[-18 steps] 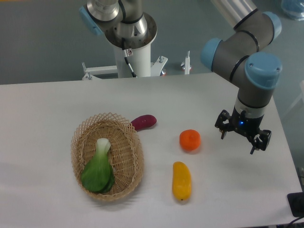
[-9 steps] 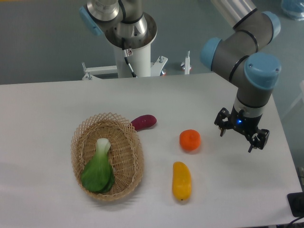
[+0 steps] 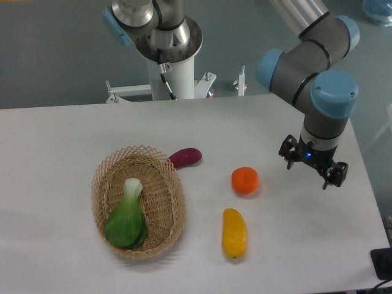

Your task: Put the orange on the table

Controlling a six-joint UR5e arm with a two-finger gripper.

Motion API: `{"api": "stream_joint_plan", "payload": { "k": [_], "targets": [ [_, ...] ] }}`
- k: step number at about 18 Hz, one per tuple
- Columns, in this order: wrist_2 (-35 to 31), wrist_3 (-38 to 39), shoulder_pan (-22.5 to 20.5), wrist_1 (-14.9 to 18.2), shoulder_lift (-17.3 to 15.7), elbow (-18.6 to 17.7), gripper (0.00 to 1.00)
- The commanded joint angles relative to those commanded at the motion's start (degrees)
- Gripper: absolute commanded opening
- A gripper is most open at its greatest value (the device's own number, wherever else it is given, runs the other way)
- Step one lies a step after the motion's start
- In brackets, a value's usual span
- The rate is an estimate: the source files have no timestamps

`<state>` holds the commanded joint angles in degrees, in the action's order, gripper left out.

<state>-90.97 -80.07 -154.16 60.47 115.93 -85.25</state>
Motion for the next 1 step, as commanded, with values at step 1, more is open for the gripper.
{"api": "stream_joint_plan", "payload": {
  "k": [1],
  "targets": [
    [0.00, 0.00, -0.09, 0.00, 0.00, 0.00, 1.00]
  ]
}}
